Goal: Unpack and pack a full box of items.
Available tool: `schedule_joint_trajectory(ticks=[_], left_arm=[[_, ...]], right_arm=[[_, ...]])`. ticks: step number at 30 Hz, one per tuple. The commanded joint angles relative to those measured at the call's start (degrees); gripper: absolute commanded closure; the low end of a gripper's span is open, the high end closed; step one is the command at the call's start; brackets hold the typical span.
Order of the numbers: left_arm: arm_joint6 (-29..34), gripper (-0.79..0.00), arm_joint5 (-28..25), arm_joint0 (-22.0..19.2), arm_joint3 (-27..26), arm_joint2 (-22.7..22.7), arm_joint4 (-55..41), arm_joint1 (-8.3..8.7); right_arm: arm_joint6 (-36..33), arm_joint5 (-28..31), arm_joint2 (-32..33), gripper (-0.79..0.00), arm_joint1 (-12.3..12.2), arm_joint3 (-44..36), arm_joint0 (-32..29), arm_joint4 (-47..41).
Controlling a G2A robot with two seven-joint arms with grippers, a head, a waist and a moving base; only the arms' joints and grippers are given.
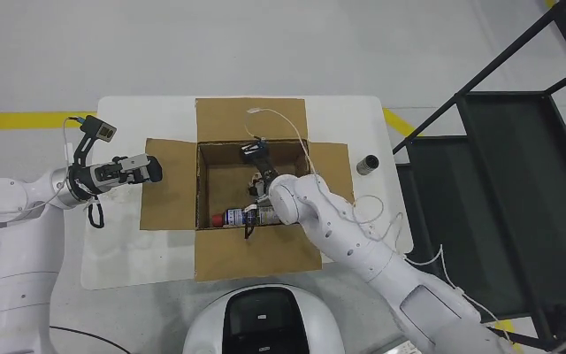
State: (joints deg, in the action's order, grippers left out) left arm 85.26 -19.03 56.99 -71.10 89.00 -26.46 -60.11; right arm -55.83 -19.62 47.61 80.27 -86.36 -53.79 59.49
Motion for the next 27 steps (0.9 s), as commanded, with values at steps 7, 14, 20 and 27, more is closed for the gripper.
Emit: schedule_joint_trajectory(ticks=[7,14,20,27], left_arm=[[0.0,-0.785,0.0,0.0,0.0,0.0,0.0,0.0],[0.0,-0.785,0.0,0.0,0.0,0.0,0.0,0.0],[0.0,-0.785,0.0,0.0,0.0,0.0,0.0,0.0],[0.0,-0.785,0.0,0.0,0.0,0.0,0.0,0.0]], right_arm=[[-2.8,5.2,6.6,0.0,-2.0,-8.7,-5.4,0.2],[-2.8,5.2,6.6,0.0,-2.0,-8.7,-5.4,0.2],[-2.8,5.2,6.6,0.0,-2.0,-8.7,-5.4,0.2],[-2.8,5.2,6.6,0.0,-2.0,-8.7,-5.4,0.2]])
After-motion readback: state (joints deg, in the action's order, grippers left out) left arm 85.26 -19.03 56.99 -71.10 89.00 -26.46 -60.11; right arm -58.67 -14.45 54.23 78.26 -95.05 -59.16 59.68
